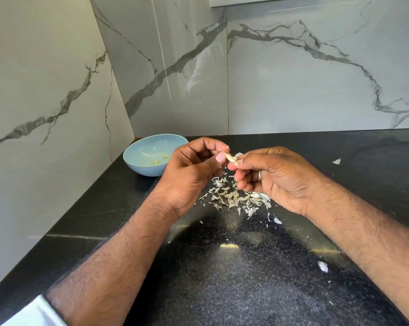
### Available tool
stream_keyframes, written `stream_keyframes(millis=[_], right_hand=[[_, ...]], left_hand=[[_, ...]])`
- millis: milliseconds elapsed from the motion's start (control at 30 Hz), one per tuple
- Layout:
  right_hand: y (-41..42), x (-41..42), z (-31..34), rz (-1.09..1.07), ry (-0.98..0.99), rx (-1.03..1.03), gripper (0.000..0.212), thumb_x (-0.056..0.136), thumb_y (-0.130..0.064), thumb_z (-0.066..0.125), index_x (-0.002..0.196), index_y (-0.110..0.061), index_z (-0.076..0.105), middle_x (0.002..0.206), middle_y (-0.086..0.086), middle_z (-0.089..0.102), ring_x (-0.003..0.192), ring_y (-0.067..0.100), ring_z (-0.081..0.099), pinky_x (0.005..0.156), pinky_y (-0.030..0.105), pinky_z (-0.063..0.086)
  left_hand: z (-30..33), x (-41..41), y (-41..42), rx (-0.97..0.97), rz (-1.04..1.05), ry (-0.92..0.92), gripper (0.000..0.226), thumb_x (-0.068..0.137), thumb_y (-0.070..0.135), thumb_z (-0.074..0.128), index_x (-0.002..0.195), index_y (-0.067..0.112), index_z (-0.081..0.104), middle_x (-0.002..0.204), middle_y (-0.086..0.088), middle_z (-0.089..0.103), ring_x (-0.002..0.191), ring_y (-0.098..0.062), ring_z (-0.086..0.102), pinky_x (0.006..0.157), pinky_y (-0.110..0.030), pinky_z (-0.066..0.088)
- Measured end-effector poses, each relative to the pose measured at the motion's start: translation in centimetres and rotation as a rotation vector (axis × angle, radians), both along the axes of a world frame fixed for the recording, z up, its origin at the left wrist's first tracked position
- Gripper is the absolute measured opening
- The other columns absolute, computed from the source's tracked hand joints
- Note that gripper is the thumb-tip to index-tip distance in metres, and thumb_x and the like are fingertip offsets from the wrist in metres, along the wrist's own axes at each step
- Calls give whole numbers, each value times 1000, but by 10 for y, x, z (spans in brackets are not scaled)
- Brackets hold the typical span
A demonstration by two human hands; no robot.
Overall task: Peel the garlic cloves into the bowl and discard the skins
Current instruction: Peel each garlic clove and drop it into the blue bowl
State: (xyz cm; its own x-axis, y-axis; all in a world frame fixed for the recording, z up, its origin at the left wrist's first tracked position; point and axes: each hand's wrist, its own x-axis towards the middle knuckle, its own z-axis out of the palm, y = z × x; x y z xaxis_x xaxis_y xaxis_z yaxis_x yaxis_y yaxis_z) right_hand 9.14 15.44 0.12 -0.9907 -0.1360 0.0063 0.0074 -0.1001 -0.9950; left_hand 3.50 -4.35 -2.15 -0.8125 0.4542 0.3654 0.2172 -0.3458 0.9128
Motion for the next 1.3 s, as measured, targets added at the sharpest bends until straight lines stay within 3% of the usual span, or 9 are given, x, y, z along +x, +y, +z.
stream_keyframes(millis=[200, 400, 600, 800, 967, 1067, 1167, 1233, 1300], right_hand=[[0, 0, -3, -29, 17, 51, 38, 73, -18, 81, 99, 9, 76, 78, 17, 71, 68, 22, 66, 66, 32, 51], [3, 0, -4, -122, 52, 77, 9, 90, -8, 76, 93, -1, 80, 81, 18, 73, 68, 23, 67, 65, 31, 51], [6, -4, -7, -107, 167, 326, 7, 92, -7, 76, 95, -4, 81, 78, 11, 78, 70, 18, 72, 60, 25, 49], [10, -7, -9, -64, 283, 444, 10, 91, -4, 74, 90, -11, 81, 75, 7, 78, 68, 14, 74, 58, 13, 49], [18, -11, -12, -190, 308, 612, 12, 81, -17, 89, 75, -13, 79, 67, -1, 75, 59, 6, 68, 61, 23, 55], [21, -13, -12, -200, 315, 748, 19, 74, -16, 94, 71, -18, 76, 65, -12, 71, 56, -5, 59, 60, 18, 48], [20, -12, -12, -128, 293, 821, 23, 81, -2, 82, 77, -24, 80, 66, -10, 72, 54, 1, 56, 55, 22, 48], [19, -11, -12, -124, 279, 812, 26, 86, -3, 73, 78, -26, 82, 59, -11, 69, 48, 4, 50, 51, 20, 42], [18, -10, -10, -120, 277, 733, 19, 88, -8, 73, 80, -23, 82, 62, -15, 71, 52, 3, 61, 56, 17, 47]], left_hand=[[-1, 1, 3, -28, 31, -36, 16, 91, 6, 76, 106, 10, 74, 94, -10, 72, 86, -20, 67, 77, -32, 53], [-2, 1, 5, -77, 65, -6, 25, 81, 5, 86, 104, 9, 79, 100, -11, 76, 93, -22, 70, 80, -31, 56], [-2, 1, 6, -133, 106, 16, 27, 76, 4, 83, 102, 5, 76, 100, -16, 78, 92, -23, 72, 80, -27, 59], [0, 1, 4, -142, 151, 23, 32, 76, 5, 83, 107, 6, 72, 104, -20, 78, 102, -33, 74, 98, -51, 58], [2, 3, 5, -169, 197, 18, 36, 74, 3, 84, 108, 1, 71, 98, -18, 79, 92, -27, 76, 86, -37, 62], [3, 4, 6, -172, 232, 11, 33, 75, -5, 85, 104, -2, 71, 92, -15, 78, 86, -22, 75, 79, -30, 64], [2, 4, 6, -163, 265, 1, 30, 77, -11, 84, 102, -4, 71, 88, -14, 78, 81, -20, 76, 69, -25, 61], [2, 5, 7, -160, 275, -4, 27, 77, -12, 84, 99, -1, 71, 88, -14, 79, 82, -23, 77, 70, -28, 62], [1, 5, 8, -163, 300, 2, 26, 76, -11, 85, 96, 0, 72, 89, -15, 79, 84, -24, 77, 74, -31, 64]])
